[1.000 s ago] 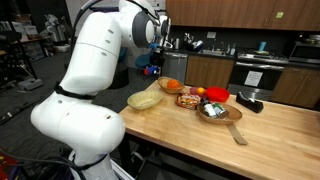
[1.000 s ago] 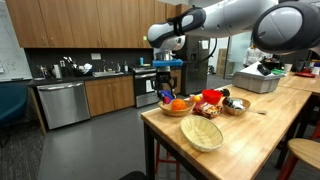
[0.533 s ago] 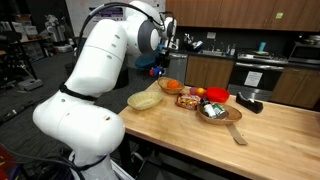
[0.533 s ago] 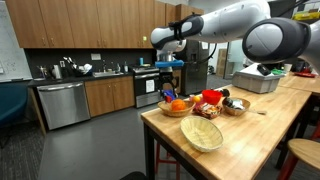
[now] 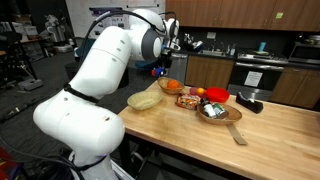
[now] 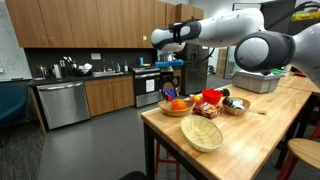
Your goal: Move the toy car to the basket furthest from you
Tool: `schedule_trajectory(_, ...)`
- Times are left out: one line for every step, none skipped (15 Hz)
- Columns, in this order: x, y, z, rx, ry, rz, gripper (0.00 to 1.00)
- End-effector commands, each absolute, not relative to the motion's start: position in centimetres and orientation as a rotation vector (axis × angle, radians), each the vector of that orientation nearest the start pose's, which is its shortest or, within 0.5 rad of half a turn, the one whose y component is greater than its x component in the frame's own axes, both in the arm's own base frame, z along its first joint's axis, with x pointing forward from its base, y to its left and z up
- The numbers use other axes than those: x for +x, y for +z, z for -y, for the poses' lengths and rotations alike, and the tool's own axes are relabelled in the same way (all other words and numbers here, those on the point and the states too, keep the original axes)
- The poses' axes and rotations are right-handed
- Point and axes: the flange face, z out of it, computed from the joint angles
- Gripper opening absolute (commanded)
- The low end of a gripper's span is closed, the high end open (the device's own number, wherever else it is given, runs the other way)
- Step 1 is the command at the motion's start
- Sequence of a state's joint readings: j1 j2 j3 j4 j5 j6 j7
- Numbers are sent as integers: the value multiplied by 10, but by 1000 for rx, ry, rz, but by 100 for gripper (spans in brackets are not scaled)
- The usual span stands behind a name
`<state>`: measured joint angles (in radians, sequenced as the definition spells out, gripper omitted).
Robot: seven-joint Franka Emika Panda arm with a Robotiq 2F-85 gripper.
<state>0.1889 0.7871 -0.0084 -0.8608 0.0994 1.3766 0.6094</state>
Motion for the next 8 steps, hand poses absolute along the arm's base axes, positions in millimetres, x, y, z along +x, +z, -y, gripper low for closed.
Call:
schedule_trajectory(715,434,-141,-3058,481,-724,47)
schedule_trajectory(715,434,-140,-3055,492,-735,47)
schedule_trajectory(715,435,-139,-3053,497,-748,47)
schedule_trajectory(716,436,-137,-3051,500,-754,47)
schedule_trajectory(716,437,-135,-3048,505,-763,47)
schedule_trajectory(716,438,-134,-3047,505,-770,47)
schedule_trajectory(716,439,-133,-3047,504,-777,47)
schedule_trajectory(717,441,-133,-3047,494,-779,47)
